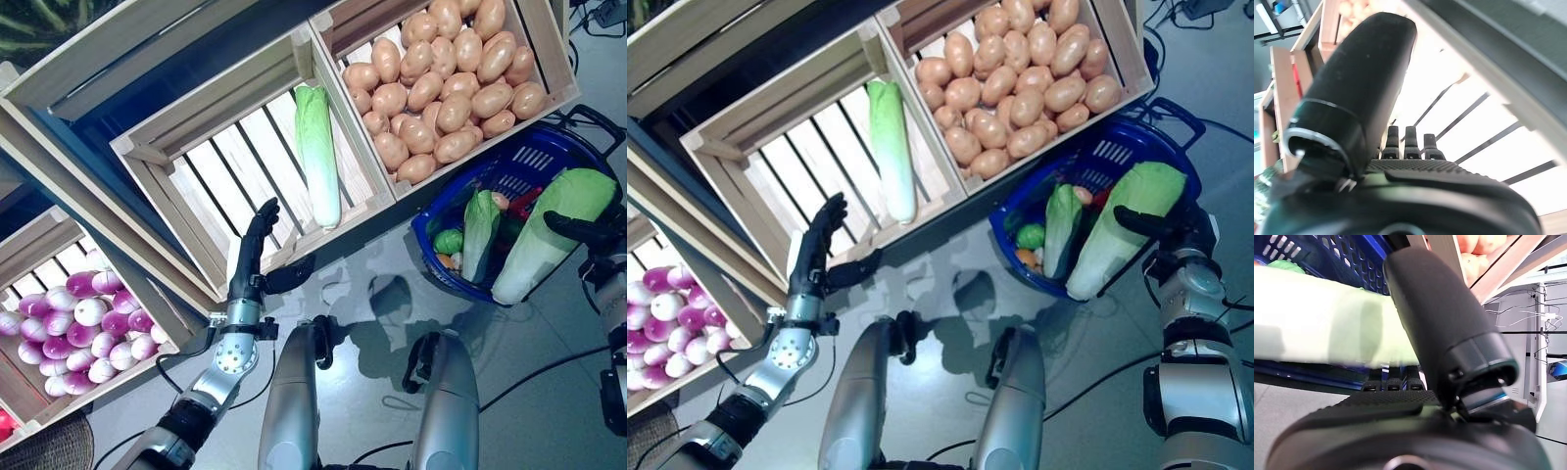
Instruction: Put vegetables into the basket
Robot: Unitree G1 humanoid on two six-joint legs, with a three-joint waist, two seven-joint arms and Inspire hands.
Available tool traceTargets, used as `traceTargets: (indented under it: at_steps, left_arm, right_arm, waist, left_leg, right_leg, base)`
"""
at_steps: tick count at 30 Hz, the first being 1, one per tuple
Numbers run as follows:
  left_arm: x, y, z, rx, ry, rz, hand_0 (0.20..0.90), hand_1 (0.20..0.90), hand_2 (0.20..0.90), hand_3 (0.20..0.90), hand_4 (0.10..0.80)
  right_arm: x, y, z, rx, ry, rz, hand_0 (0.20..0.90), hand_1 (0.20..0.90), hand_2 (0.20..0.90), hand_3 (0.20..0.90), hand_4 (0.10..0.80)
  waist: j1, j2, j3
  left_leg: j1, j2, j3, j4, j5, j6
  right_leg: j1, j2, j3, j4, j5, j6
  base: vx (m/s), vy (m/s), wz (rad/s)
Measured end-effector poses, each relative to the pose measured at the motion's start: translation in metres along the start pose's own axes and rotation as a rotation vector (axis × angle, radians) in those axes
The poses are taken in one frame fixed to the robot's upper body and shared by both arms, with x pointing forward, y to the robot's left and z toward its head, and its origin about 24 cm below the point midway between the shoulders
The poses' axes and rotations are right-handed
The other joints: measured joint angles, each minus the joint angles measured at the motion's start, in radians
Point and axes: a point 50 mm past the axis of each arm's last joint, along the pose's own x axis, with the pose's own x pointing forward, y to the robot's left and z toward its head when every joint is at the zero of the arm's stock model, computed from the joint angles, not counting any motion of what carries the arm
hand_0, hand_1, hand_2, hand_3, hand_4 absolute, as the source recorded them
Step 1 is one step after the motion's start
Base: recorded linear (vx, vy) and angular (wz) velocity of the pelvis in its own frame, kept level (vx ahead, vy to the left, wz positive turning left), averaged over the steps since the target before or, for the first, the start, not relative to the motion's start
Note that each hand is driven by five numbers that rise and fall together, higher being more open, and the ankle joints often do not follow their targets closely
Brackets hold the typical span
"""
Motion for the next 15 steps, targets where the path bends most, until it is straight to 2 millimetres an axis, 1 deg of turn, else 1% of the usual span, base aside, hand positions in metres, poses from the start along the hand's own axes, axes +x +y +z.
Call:
traceTargets:
  at_steps: [5,11,13,15]
  left_arm:
    - [0.015,-0.001,0.020,-0.025,-0.090,0.025,0.900,0.900,0.900,0.900,0.800]
    - [0.042,-0.003,0.050,-0.101,-0.197,0.071,0.900,0.900,0.900,0.900,0.800]
    - [0.051,0.000,0.058,-0.152,-0.206,0.103,0.900,0.900,0.900,0.900,0.800]
    - [0.057,0.003,0.060,-0.192,-0.196,0.135,0.900,0.900,0.900,0.900,0.800]
  right_arm:
    - [0.001,0.007,0.010,0.002,-0.061,0.026,0.900,0.900,0.900,0.900,0.800]
    - [0.001,0.016,0.020,-0.011,-0.112,0.052,0.900,0.900,0.900,0.900,0.800]
    - [0.002,0.023,0.023,-0.034,-0.124,0.071,0.900,0.900,0.900,0.900,0.800]
    - [0.002,0.031,0.026,-0.048,-0.137,0.094,0.900,0.900,0.900,0.900,0.800]
  waist:
    - [-0.003,-0.001,0.000]
    - [-0.010,-0.010,0.005]
    - [-0.021,-0.013,0.006]
    - [-0.033,-0.014,0.007]
  left_leg:
    - [0.005,0.012,0.000,0.001,0.000,0.000]
    - [0.008,0.015,-0.001,0.004,0.000,-0.001]
    - [0.006,0.019,-0.001,0.009,-0.005,-0.008]
    - [0.002,0.024,-0.001,0.015,-0.008,-0.011]
  right_leg:
    - [0.009,0.013,0.000,-0.009,0.003,0.000]
    - [0.013,0.018,0.001,-0.010,0.005,0.004]
    - [0.011,0.023,0.004,-0.010,0.006,0.005]
    - [0.009,0.029,0.006,-0.010,0.007,0.007]
  base:
    - [0.006,-0.005,-0.03]
    - [0.000,0.000,0.00]
    - [-0.015,0.013,-0.06]
    - [-0.006,0.007,-0.08]
